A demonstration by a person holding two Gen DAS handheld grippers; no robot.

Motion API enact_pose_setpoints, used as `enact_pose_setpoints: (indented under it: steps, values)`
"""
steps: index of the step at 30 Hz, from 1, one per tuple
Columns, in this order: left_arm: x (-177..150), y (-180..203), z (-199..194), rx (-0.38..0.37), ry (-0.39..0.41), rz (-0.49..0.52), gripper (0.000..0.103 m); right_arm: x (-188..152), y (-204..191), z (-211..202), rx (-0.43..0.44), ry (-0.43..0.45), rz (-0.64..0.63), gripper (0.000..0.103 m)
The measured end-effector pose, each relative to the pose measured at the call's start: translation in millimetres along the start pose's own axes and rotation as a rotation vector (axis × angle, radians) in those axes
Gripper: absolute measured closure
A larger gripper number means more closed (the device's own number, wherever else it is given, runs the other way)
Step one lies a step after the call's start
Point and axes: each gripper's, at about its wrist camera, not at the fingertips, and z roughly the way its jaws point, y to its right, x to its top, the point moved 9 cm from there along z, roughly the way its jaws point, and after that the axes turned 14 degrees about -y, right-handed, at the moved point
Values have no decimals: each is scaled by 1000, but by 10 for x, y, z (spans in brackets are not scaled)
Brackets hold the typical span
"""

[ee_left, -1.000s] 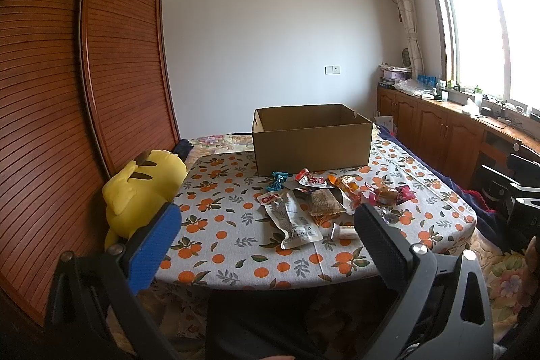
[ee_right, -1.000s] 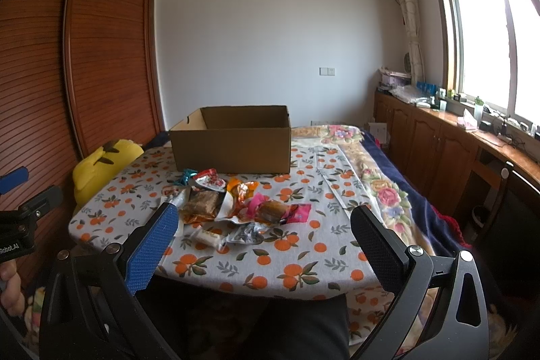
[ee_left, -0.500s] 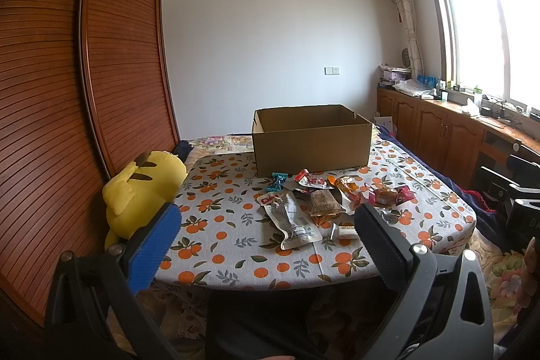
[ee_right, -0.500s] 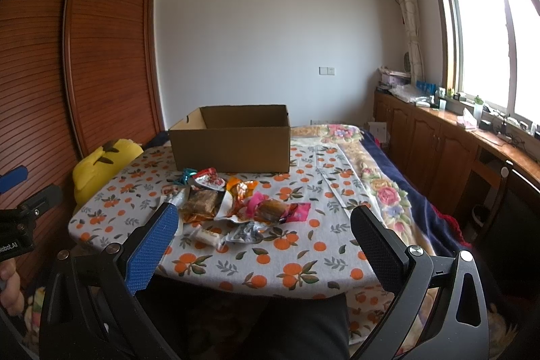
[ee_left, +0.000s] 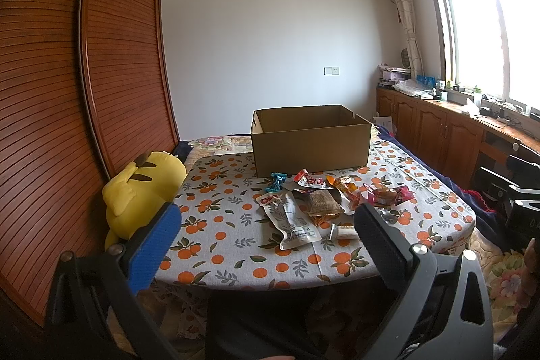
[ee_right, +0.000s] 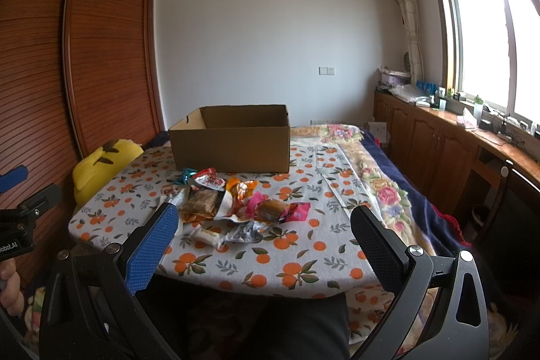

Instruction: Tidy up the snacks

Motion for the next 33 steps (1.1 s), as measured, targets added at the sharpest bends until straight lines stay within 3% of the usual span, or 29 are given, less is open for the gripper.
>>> enact_pose_setpoints:
  steps: [23,33]
  values:
    - [-15,26,-7,-8,-20,-1,0,-64,7,13,4,-12,2,0]
    - [-113,9,519,-16,-107,-6,0,-107,-64,353,52,-55,-45,0]
